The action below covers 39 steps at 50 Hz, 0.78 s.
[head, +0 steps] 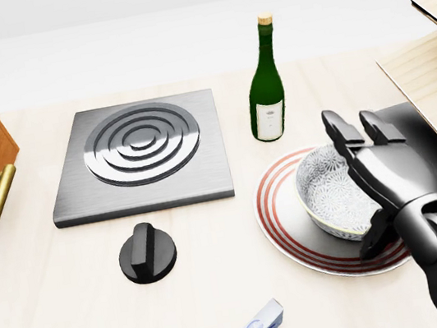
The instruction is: Pick up the akita bowl and put it on the plate.
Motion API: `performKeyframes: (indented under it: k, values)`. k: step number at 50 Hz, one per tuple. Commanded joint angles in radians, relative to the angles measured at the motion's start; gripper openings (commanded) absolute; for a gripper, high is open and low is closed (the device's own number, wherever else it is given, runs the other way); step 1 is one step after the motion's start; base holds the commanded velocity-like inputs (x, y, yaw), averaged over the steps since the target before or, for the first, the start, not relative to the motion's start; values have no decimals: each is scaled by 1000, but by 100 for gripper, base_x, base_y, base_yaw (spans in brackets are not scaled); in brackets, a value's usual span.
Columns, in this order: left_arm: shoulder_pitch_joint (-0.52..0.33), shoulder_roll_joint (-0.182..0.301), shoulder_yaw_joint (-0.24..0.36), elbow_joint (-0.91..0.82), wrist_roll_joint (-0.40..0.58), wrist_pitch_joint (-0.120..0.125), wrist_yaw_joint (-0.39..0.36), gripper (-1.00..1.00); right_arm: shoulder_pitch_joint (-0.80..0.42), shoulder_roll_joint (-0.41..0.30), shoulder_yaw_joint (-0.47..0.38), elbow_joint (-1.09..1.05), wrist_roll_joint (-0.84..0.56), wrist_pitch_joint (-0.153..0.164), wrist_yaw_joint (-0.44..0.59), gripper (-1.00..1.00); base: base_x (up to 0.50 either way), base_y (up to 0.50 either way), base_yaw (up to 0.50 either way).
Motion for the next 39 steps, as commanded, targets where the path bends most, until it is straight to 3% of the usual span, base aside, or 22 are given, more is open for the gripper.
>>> performKeyframes:
  k: [1,4,7,8,9,11,16,17,18,19,22,24,26,27,29,31,32,34,39]
  values:
    - [0,1,1,1,-6,0,2,100,-112,-29,-40,-173,63,0,215,100,0,0,0]
    - [0,0,0,-5,-9,0,4,100,-190,-54,-48,-208,86,0,291,100,0,0,0]
    - [0,0,0,-5,-9,0,5,100,-193,-57,-47,-209,88,0,292,100,0,0,0]
    - [1,0,-2,-7,-9,0,5,100,-221,-57,-54,-220,110,20,320,100,0,0,0]
    - [1,0,-1,-3,-8,0,2,100,-352,-104,-59,-222,131,63,427,100,0,0,0]
    - [0,0,-4,3,-3,0,0,100,-444,-138,-57,-206,147,94,491,100,0,0,0]
    - [0,0,-1,-14,-16,0,2,100,-606,-208,-48,-138,155,78,512,100,0,0,0]
    - [0,0,0,-18,-19,0,4,100,-648,-201,-59,-131,176,137,512,100,0,0,0]
    - [0,0,0,-19,-19,0,5,100,-678,-212,-56,-124,185,153,512,100,0,0,0]
    - [0,-1,-2,-14,-16,0,3,100,-756,-252,-47,-85,173,135,512,100,0,0,0]
    - [0,-1,-6,-9,-11,0,1,100,-894,-296,-41,-2,178,124,512,100,0,0,0]
    - [3,-1,-3,-15,-13,0,1,100,-1045,-337,-30,121,180,92,512,100,0,0,0]
    - [3,-2,-3,-16,-13,0,1,100,-1053,-337,-30,132,179,87,512,100,0,0,0]
    - [4,-3,-7,-7,-6,0,-3,100,-1272,-387,0,312,161,41,512,100,0,0,0]
    - [3,-3,-6,-11,-8,0,-2,100,-1395,-403,16,448,132,0,512,100,0,0,0]
    - [3,-3,-6,-12,-8,0,-2,100,-1416,-402,14,484,121,0,512,100,0,0,0]
    - [4,-3,-5,-11,-8,0,-4,100,-1592,-423,39,607,83,0,512,100,0,0,0]
    - [3,-3,-5,-12,-9,0,-3,100,-1701,-429,50,702,51,0,512,100,0,0,0]
    - [4,-2,-3,-14,-10,0,-4,100,-1751,-431,41,763,20,0,512,100,0,0,0]
